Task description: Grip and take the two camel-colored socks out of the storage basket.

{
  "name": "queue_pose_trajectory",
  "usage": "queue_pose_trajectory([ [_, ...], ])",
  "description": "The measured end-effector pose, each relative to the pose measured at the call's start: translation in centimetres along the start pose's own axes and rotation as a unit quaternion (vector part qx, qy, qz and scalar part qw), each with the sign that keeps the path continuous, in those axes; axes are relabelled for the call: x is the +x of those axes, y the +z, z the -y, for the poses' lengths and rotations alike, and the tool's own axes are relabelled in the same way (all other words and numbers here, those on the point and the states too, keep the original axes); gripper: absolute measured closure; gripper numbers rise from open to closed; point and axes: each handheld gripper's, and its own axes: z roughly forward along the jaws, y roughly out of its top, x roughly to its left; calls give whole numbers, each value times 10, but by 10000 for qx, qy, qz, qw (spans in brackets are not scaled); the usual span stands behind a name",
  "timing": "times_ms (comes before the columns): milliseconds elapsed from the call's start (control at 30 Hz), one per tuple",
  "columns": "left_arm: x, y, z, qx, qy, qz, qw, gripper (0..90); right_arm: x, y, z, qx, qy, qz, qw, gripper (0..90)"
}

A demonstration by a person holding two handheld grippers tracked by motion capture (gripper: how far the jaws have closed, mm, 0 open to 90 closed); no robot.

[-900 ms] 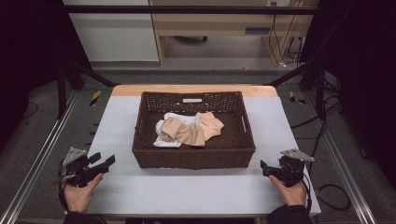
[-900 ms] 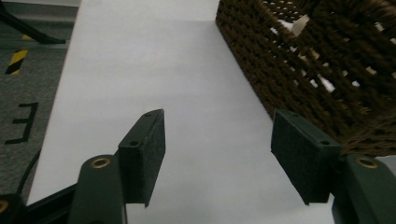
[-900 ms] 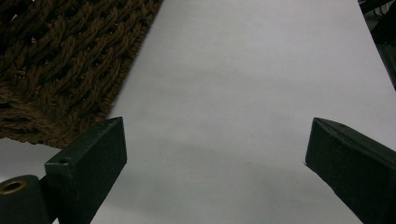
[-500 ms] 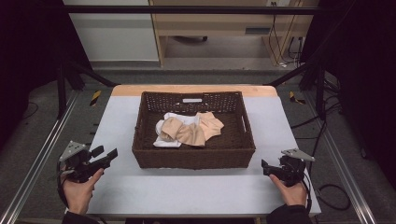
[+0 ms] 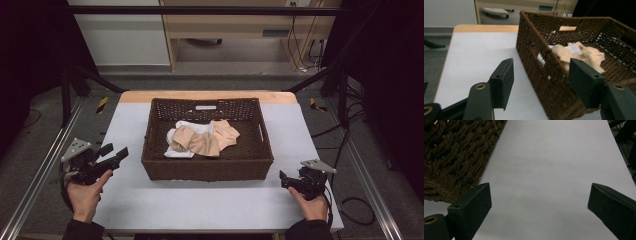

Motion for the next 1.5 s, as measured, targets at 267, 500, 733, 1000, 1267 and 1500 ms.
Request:
queue_pose_trajectory([
  [267, -25, 18, -28, -28, 238, 150, 9996, 392, 0, 1, -2, -5, 3, -3, 10000, 54],
  [500, -42, 35, -42, 37, 404, 251, 9989, 405, 0, 2, -1, 5, -9, -4, 10000, 55],
  [733, -57, 54, -51, 72, 528, 283, 9982, 413, 0, 2, -2, -44, 17, 39, 10000, 56],
  [1000, -75, 76, -64, 34, 602, 336, 9976, 422, 0, 3, -2, -49, -13, 80, 10000, 56],
  [1267, -88, 107, -79, 0, 700, 323, 9970, 429, -1, 5, -3, -37, -17, 85, 10000, 56],
  [1500, -91, 134, -83, -121, 678, 311, 9971, 425, -1, 5, -3, -35, -10, 82, 10000, 57],
])
